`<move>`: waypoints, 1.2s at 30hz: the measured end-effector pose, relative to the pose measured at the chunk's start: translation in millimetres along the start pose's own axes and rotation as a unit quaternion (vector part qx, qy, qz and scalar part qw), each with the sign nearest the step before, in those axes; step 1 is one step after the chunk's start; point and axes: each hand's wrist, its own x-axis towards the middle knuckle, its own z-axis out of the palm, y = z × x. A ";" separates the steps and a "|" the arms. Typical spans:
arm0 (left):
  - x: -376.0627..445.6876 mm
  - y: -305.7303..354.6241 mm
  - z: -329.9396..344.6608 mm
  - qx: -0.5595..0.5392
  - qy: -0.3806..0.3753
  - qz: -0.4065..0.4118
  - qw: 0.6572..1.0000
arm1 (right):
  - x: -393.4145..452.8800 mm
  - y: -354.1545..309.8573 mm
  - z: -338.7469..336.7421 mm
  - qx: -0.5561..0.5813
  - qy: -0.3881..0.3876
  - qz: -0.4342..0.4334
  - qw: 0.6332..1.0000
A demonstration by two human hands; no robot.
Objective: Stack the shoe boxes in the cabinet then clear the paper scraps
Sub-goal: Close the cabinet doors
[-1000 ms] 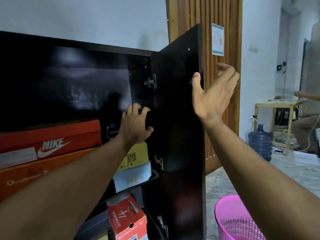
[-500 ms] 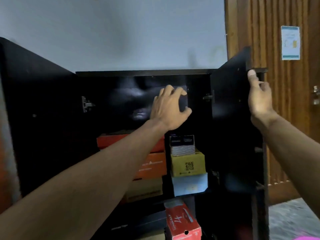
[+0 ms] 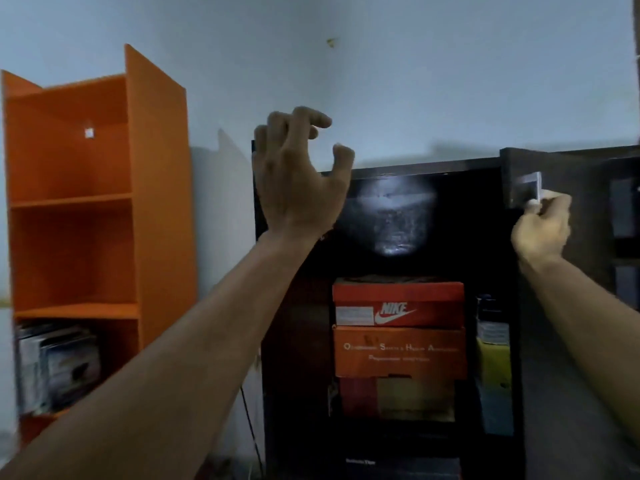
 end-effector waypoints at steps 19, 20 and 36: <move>-38.7 -4.3 30.3 -0.211 -0.120 -0.483 0.841 | 5.5 24.9 42.9 -0.046 -0.068 -0.029 0.996; -44.6 5.5 42.4 -0.215 -0.127 -0.479 0.842 | 7.0 27.8 44.2 -0.037 -0.071 -0.028 0.996; -103.1 48.2 199.5 -0.229 -0.277 -0.363 0.860 | 57.2 73.0 70.9 0.090 -0.168 -0.014 0.982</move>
